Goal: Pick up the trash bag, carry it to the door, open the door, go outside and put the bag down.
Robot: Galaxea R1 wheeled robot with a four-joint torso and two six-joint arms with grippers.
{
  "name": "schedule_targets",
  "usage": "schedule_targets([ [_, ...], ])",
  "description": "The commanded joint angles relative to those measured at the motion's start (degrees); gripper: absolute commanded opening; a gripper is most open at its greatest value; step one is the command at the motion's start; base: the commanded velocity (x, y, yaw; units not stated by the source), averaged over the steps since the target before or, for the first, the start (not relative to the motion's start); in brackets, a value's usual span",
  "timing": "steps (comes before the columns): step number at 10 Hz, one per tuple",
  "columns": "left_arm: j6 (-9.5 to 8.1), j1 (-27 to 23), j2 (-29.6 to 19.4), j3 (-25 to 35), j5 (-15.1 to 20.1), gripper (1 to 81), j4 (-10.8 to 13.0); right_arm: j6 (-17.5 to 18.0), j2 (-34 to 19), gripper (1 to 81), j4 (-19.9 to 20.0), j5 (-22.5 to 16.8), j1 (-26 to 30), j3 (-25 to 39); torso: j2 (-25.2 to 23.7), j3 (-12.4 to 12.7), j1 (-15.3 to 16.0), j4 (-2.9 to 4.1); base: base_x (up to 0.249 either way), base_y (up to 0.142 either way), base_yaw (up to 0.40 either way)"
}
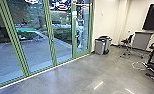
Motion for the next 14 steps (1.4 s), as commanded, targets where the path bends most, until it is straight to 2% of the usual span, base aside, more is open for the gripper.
schedule_targets([
  [1, 0.51, -3.0, -0.2, 0.0, 4.0, 1.0, 0.2, -0.2, 0.3, 81.1, -0.3, -3.2, 2.7, 0.2, 0.0, 0.0, 0.0, 0.0, 0.149, -0.067, 0.0],
  [8, 0.42, -3.0, -0.2, -0.1, 4.0, 1.0, 0.1, -0.2, 0.2, 81.1, -0.2, -3.2, 2.7, 0.2, 0.0, 0.0, 0.0, 0.0, 0.148, -0.067, 0.0],
  [14, 0.42, -3.0, -0.3, -0.1, 4.0, 1.0, 0.2, -0.2, 0.3, 81.1, -0.3, -3.2, 2.4, 0.2, 0.0, 0.0, 0.0, 0.0, 0.119, 0.0, 0.0],
])
